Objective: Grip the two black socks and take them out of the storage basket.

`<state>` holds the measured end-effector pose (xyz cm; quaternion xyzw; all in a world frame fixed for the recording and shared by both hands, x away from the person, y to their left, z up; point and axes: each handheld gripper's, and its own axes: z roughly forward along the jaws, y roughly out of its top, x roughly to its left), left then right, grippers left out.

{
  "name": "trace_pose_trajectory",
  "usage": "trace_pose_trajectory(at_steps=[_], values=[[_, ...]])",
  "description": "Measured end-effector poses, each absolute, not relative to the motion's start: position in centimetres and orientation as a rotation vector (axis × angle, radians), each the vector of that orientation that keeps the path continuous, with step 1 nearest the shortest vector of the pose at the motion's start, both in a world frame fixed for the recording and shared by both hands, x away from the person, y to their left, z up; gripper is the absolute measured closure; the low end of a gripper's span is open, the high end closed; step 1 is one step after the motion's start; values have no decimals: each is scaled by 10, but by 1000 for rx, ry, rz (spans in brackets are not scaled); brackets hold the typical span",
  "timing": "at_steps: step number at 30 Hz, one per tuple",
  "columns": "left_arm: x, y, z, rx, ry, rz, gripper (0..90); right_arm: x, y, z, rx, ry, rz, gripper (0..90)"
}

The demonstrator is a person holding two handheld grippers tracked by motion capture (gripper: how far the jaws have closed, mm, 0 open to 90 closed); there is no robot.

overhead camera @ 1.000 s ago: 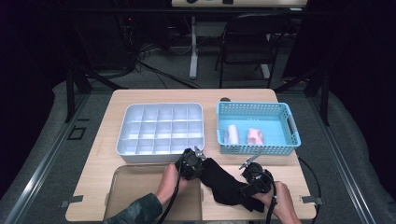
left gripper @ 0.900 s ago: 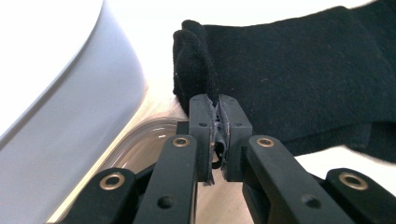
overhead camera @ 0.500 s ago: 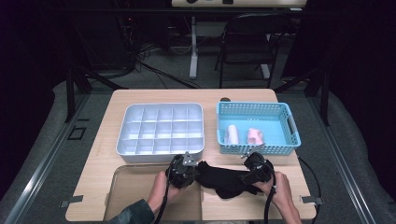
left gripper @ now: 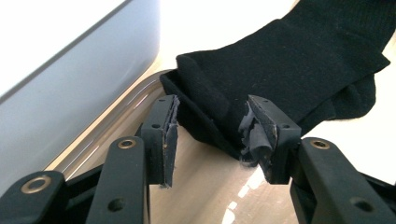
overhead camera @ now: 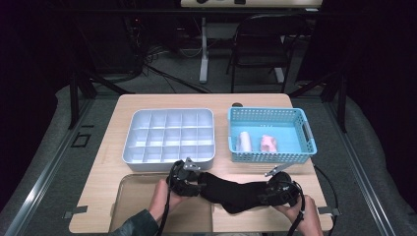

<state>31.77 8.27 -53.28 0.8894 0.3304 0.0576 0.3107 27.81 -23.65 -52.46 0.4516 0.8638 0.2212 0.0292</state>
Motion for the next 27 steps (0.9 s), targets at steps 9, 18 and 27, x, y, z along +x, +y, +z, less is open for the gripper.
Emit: trace_pose_trajectory(at_steps=[9, 18, 27], values=[[327, 78, -541, 2395, 856, 91, 597, 270, -225, -544, 1307, 2704, 568, 631], [330, 78, -549, 2401, 844, 49, 839, 274, -230, -548, 1289, 2630, 550, 885], [325, 80, -544, 2391, 861, 73, 809, 273, -239, -544, 1380, 2591, 592, 807]])
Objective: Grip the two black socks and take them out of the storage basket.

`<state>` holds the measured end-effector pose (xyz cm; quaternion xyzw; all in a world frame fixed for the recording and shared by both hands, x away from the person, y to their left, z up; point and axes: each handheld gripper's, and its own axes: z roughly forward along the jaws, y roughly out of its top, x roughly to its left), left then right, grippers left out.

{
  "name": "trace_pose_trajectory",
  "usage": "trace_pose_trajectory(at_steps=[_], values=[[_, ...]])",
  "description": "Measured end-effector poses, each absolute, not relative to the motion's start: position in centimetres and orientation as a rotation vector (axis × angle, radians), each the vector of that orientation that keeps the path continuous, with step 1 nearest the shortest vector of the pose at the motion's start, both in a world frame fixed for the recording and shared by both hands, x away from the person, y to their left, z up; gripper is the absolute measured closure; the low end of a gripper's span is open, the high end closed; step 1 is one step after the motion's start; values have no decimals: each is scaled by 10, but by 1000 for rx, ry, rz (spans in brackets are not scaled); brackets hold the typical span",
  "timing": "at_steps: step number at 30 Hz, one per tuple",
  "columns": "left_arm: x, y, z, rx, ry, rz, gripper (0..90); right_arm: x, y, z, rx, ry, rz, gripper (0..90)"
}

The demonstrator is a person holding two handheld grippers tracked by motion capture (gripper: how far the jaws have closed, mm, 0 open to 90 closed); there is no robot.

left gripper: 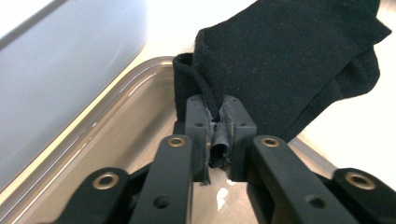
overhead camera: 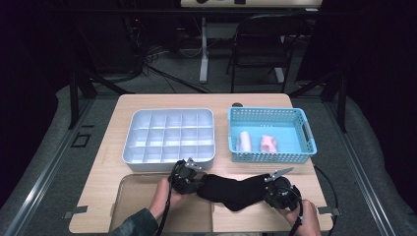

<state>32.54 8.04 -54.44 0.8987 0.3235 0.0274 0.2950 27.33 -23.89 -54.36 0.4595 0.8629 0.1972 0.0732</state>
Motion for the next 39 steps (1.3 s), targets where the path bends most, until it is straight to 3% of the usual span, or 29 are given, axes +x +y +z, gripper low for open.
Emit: trace_pose_trajectory(at_steps=[7, 8, 15, 19, 26, 39], values=[[328, 83, -545, 2381, 875, 67, 652, 278, -236, -546, 1424, 2614, 663, 662], [329, 83, -545, 2378, 875, 65, 649, 279, -235, -546, 1420, 2597, 680, 625], [329, 78, -550, 2387, 868, 55, 643, 285, -234, -550, 1480, 2535, 712, 588], [328, 76, -552, 2406, 856, 57, 705, 284, -229, -553, 1456, 2507, 679, 656], [326, 75, -552, 2402, 848, 57, 799, 284, -234, -556, 1483, 2467, 690, 861], [325, 78, -553, 2364, 859, 6, 843, 283, -249, -550, 1496, 2376, 587, 898]])
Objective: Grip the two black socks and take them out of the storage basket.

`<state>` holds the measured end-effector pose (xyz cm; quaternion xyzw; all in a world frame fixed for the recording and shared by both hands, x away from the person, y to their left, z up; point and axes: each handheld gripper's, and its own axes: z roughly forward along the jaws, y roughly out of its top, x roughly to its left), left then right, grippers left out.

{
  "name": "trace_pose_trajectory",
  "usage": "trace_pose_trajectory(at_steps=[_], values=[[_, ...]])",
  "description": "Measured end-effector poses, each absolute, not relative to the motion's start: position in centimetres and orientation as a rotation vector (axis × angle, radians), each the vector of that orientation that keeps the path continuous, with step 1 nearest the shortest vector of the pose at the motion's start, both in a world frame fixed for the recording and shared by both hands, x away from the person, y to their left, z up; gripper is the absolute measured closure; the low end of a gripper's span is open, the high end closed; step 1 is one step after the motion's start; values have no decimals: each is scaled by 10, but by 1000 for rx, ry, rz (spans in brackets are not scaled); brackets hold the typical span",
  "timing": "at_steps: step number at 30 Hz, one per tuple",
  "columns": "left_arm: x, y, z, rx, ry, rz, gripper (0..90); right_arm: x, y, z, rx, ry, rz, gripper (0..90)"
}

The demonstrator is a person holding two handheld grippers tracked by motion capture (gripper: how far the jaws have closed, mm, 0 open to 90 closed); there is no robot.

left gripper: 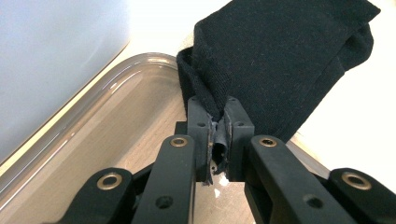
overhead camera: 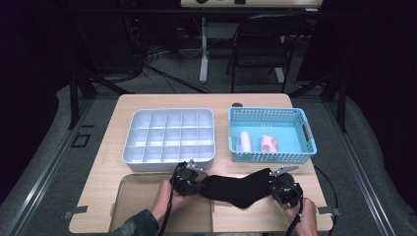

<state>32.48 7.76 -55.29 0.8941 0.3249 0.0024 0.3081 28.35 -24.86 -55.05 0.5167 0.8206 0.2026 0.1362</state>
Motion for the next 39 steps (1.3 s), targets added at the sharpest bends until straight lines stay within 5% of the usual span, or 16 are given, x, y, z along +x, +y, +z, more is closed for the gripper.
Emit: trace_pose_trajectory(at_steps=[14, 20, 24, 27, 32, 39], values=[[325, 77, -551, 2355, 854, -38, 804, 288, -255, -552, 1543, 2371, 573, 881], [325, 78, -545, 2327, 865, -38, 578, 289, -275, -533, 1614, 2265, 772, 708], [328, 79, -545, 2310, 887, -34, 544, 301, -281, -536, 1685, 2220, 765, 621], [330, 80, -547, 2308, 897, -41, 561, 312, -281, -545, 1711, 2254, 732, 638], [330, 78, -549, 2308, 898, -51, 630, 314, -282, -546, 1736, 2271, 781, 833], [330, 78, -550, 2305, 914, -47, 655, 295, -281, -523, 1762, 2225, 885, 848]])
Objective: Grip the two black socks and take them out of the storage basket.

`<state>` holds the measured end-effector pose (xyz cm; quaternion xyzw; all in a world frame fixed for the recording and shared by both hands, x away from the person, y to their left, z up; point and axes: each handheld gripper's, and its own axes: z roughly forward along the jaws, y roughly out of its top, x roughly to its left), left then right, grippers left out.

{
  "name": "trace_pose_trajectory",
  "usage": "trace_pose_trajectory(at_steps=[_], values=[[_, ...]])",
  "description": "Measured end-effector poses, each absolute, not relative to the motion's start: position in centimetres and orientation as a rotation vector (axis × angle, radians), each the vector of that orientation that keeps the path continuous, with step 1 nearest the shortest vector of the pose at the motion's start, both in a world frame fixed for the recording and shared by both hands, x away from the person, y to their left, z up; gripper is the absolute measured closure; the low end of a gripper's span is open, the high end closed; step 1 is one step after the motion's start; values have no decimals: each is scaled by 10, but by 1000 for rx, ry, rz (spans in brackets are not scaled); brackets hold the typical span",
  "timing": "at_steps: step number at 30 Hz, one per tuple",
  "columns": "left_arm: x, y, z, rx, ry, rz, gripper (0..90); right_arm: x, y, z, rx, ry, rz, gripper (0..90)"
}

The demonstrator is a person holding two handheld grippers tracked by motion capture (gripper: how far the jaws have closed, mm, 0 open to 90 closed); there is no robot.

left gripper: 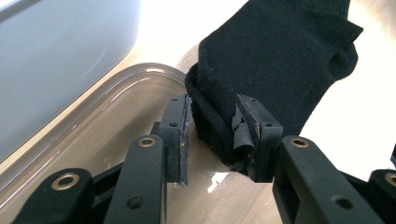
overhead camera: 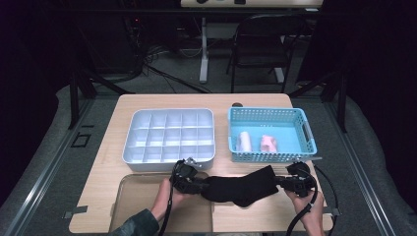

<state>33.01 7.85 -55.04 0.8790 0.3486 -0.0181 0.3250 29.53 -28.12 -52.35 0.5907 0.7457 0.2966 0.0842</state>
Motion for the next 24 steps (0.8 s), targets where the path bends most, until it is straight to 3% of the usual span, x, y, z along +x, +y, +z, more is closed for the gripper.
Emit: trace_pose_trajectory(at_steps=[9, 15, 21, 24], values=[[330, 77, -552, 2313, 921, -44, 651, 297, -281, -546, 1844, 2299, 767, 814], [330, 77, -552, 2326, 917, -29, 660, 298, -274, -550, 1822, 2328, 712, 636], [330, 77, -551, 2325, 913, -22, 697, 297, -268, -550, 1796, 2329, 709, 616], [330, 77, -550, 2326, 905, -8, 716, 297, -264, -553, 1780, 2341, 672, 651]])
